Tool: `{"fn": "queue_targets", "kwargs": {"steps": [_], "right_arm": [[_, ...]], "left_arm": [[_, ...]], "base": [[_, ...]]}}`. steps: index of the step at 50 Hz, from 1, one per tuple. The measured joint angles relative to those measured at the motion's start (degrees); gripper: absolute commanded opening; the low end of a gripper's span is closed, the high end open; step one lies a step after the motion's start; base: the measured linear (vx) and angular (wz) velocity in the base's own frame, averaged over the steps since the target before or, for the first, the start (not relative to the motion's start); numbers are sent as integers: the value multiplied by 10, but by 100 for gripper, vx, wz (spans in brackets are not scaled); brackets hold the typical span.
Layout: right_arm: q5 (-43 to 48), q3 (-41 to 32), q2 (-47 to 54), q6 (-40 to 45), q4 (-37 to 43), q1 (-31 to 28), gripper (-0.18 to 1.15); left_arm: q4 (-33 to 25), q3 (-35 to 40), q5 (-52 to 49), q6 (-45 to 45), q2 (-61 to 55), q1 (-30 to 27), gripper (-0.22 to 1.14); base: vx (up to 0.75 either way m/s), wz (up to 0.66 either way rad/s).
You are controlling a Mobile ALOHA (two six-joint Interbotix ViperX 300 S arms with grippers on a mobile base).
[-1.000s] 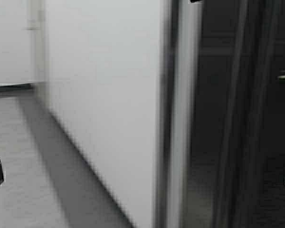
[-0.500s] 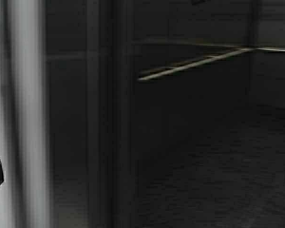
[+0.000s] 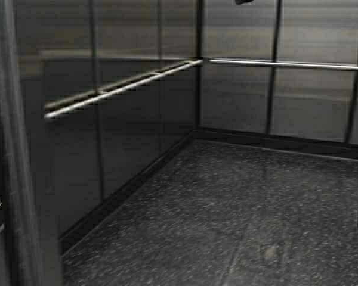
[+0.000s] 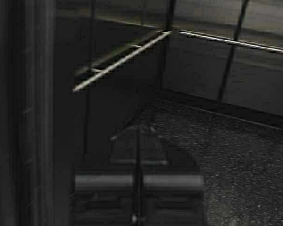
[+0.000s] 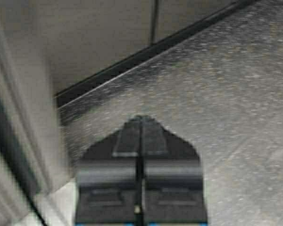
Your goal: Navigate to elevator, push the call button, then enter the elevator
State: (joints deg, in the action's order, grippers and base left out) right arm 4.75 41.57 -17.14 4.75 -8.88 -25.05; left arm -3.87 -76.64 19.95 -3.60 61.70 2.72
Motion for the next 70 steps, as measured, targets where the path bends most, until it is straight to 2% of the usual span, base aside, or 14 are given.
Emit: {"fn": "queue_targets", "kwargs": {"steps": [10, 35, 60, 70], "right_arm": [[4, -14, 13, 0, 1, 0, 6], [4, 5, 11, 0, 1, -4, 6], [3, 24, 11, 2, 1, -10, 6], [2, 6, 22, -4, 1, -15, 6]], "left_arm": [[0, 1, 0, 6, -4, 0, 2], [0, 6, 4, 1, -18, 0, 2], [1, 8, 13, 3, -23, 2, 2], [3, 18, 15, 11, -55, 4, 2]], "base": [[43, -19], [51, -14], [52, -32], [48, -17]]}}
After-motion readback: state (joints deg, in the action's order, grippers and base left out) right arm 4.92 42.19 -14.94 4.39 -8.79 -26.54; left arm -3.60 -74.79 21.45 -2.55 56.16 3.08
